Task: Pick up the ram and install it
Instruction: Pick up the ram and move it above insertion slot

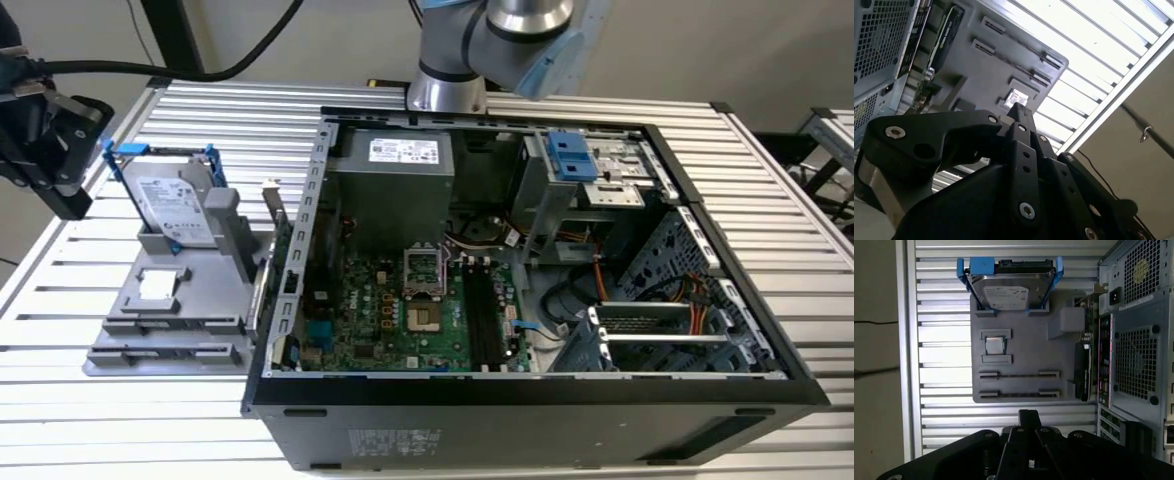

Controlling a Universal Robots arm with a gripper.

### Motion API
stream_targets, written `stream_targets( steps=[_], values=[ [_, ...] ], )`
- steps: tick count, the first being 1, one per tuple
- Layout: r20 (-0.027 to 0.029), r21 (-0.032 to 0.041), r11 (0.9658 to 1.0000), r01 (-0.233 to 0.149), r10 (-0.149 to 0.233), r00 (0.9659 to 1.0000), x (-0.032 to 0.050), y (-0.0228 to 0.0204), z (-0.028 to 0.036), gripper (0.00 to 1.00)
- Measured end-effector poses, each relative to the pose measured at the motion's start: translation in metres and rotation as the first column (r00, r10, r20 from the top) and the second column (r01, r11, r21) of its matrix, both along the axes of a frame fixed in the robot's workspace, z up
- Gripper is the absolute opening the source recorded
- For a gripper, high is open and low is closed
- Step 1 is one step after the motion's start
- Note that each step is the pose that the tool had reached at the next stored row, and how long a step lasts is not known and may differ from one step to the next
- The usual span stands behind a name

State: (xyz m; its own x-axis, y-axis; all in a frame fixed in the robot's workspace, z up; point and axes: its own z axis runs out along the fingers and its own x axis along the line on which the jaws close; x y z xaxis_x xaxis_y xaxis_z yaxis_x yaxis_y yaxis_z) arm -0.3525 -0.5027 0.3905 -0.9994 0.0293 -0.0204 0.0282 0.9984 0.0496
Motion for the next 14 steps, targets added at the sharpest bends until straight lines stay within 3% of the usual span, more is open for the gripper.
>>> stream_targets(
  steps=[14],
  values=[
    [0.0, 0.0, 0.9998, -0.022, 0.022, 0.9998, -0.0001, -0.0012, 0.0, 0.0]
  ],
)
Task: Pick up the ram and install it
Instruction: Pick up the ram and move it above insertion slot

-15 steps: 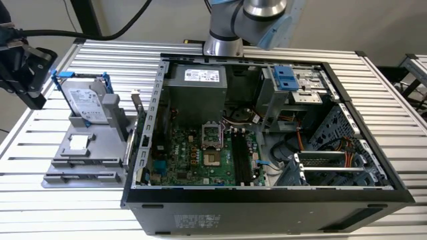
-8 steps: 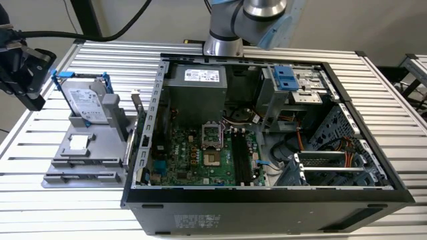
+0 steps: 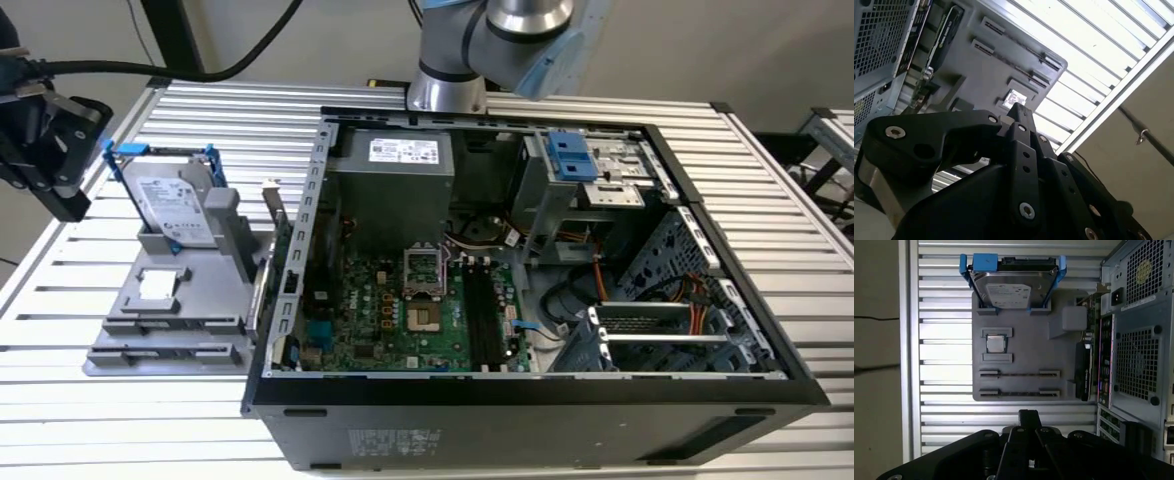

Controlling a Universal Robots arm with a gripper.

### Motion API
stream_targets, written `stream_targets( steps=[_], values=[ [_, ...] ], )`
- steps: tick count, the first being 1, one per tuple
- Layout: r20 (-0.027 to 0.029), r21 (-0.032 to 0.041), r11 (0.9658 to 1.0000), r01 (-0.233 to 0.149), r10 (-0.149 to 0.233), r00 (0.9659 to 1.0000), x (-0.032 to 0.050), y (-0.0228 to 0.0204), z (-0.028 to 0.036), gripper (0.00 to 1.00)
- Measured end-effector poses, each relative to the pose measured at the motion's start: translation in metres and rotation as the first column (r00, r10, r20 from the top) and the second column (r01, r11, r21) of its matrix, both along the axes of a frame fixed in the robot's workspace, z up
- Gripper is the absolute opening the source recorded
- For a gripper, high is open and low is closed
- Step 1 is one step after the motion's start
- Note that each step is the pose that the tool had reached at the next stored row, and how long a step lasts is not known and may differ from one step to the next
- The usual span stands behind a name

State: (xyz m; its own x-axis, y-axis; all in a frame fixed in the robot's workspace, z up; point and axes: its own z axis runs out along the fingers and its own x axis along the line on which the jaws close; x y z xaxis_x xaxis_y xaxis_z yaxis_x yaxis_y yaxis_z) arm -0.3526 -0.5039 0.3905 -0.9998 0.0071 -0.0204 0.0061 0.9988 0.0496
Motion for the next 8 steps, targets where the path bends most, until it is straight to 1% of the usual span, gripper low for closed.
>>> stream_targets(
  steps=[8],
  values=[
    [-0.0012, 0.0003, 1.0, 0.0, 0.0, 1.0, 0.0, 0.0, 0.0, 0.0]
  ],
)
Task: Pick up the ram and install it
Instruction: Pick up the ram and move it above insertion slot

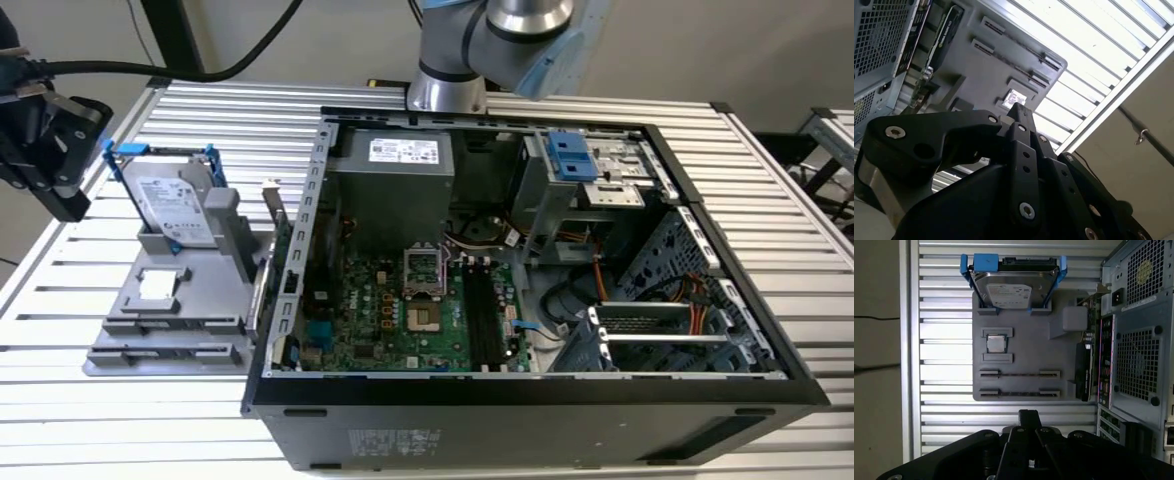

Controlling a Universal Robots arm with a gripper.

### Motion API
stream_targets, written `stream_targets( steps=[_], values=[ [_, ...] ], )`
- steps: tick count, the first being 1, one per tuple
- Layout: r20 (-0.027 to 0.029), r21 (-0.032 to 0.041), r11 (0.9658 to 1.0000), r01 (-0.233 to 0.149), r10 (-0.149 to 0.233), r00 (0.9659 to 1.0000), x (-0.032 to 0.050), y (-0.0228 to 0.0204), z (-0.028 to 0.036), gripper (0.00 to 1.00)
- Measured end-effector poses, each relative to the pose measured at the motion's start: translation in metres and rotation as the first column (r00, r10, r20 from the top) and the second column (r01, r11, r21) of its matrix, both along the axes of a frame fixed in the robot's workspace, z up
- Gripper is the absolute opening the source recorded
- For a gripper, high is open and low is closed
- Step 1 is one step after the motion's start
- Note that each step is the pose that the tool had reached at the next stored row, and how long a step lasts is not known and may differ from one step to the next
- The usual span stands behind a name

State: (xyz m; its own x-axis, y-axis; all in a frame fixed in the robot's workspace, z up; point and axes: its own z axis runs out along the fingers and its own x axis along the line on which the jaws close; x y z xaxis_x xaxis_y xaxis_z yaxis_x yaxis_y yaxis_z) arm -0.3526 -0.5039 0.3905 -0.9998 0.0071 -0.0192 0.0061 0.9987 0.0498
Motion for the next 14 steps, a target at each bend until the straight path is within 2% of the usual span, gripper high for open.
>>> stream_targets(
  steps=[9, 12, 14],
  values=[
    [-0.0006, -0.0001, 1.0, -0.007, 0.007, 1.0, 0.0, 0.0, 0.0, 0.0],
    [-0.0005, 0.0, 0.9988, -0.048, 0.048, 0.9988, 0.0, 0.0, 0.0, 0.0],
    [-0.0005, -0.0003, 0.9963, -0.085, 0.085, 0.9963, 0.0, 0.0, 0.0, 0.0]
  ],
)
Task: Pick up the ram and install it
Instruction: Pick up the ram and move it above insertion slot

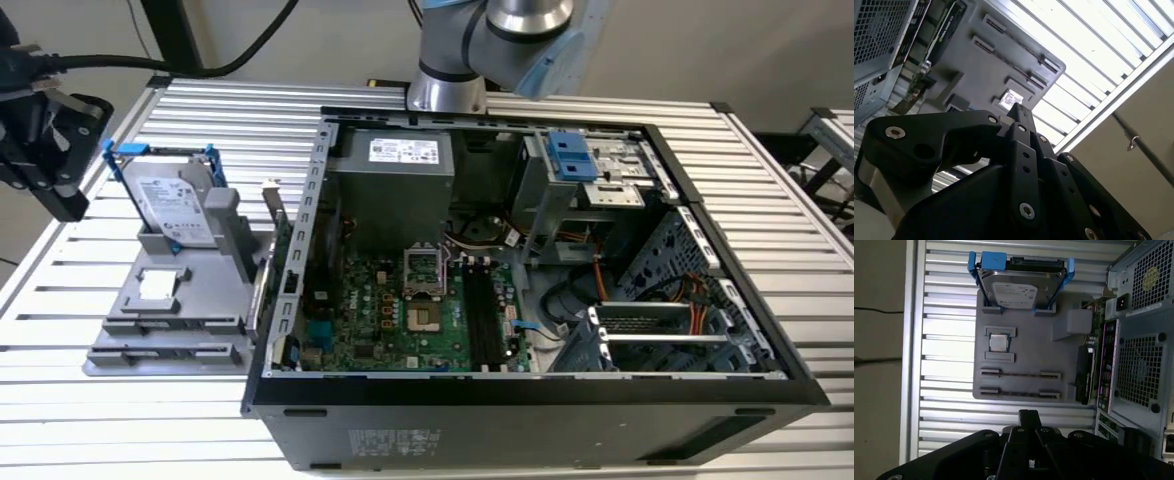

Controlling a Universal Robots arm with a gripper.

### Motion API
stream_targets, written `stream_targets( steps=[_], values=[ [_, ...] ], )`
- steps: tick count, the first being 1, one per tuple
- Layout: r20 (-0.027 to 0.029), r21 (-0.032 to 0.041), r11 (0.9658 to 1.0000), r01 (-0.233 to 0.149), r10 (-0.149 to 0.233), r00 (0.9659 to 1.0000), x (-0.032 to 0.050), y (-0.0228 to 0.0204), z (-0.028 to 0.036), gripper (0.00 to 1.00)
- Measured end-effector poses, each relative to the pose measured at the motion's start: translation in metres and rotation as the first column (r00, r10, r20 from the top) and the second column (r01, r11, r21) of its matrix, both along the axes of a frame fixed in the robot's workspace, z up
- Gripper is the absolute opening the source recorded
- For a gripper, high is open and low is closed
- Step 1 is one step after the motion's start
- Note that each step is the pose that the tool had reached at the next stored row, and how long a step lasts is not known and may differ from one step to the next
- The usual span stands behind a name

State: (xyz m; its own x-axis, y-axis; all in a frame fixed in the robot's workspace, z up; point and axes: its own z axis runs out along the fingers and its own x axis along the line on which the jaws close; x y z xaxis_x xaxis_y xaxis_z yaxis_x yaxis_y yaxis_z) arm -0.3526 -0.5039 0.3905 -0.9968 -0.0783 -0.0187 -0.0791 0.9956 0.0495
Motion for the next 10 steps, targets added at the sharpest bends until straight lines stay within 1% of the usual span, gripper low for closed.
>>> stream_targets(
  steps=[3, 5, 6, 8, 10],
  values=[
    [-0.0001, -0.0017, 0.9986, -0.053, 0.053, 0.9986, 0.0, 0.0, 0.0, 0.0],
    [-0.0002, -0.0028, 0.9961, -0.088, 0.088, 0.9961, 0.0, 0.0, 0.0, 0.0],
    [-0.0002, -0.0035, 0.9945, -0.104, 0.104, 0.9946, 0.0, 0.0, 0.0, 0.0],
    [-0.0005, -0.0058, 0.9902, -0.139, 0.139, 0.9903, 0.0, 0.0, 0.0, 0.0],
    [-0.0008, -0.0077, 0.9844, -0.176, 0.176, 0.9845, 0.0, -0.0001, 0.0, 0.0]
  ],
)
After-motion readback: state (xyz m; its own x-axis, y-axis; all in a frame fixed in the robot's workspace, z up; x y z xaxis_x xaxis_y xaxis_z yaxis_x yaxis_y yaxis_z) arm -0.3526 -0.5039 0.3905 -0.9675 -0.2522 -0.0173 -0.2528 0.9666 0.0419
